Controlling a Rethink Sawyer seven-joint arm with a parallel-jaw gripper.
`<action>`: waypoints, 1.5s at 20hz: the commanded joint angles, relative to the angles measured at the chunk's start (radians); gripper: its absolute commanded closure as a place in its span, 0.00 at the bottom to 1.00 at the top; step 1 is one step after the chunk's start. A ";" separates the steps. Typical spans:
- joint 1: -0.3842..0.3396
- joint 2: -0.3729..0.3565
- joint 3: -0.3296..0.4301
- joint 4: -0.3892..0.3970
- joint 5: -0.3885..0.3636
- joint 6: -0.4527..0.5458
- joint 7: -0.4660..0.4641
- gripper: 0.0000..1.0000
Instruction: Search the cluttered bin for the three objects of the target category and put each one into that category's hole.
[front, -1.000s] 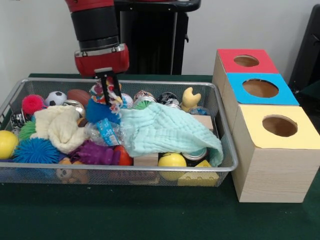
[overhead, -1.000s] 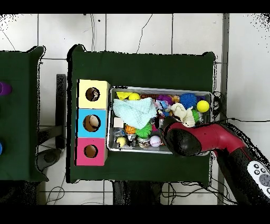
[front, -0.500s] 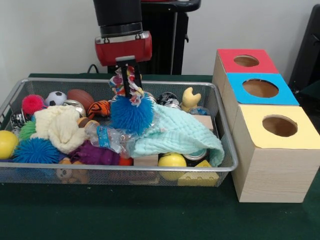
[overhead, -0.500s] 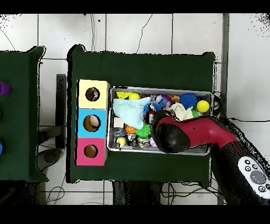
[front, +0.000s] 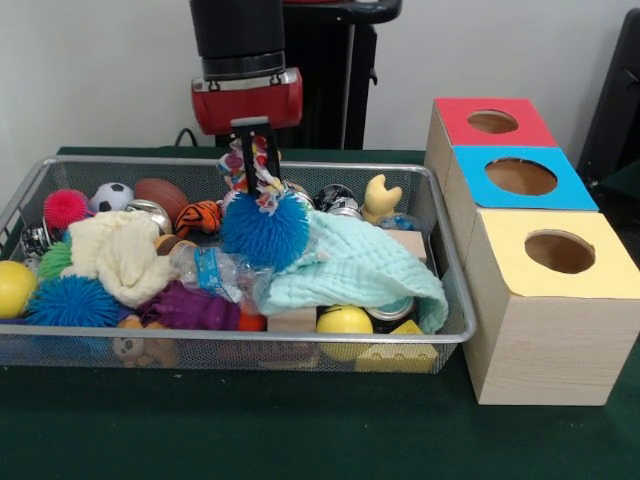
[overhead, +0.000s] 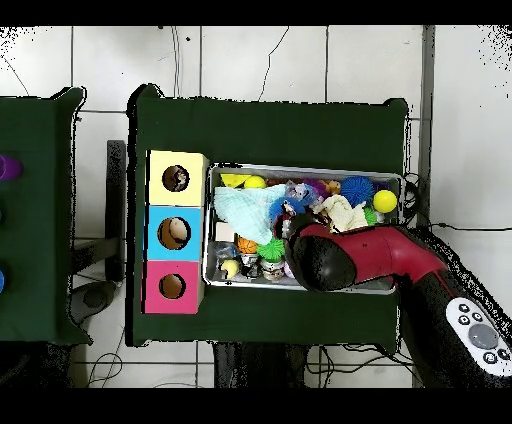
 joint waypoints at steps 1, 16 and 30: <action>-0.001 0.038 -0.088 0.007 -0.012 -0.060 0.077 1.00; 0.047 0.185 -0.179 -0.067 -0.066 -0.207 0.072 1.00; 0.073 0.274 -0.238 -0.121 -0.074 -0.311 0.011 0.00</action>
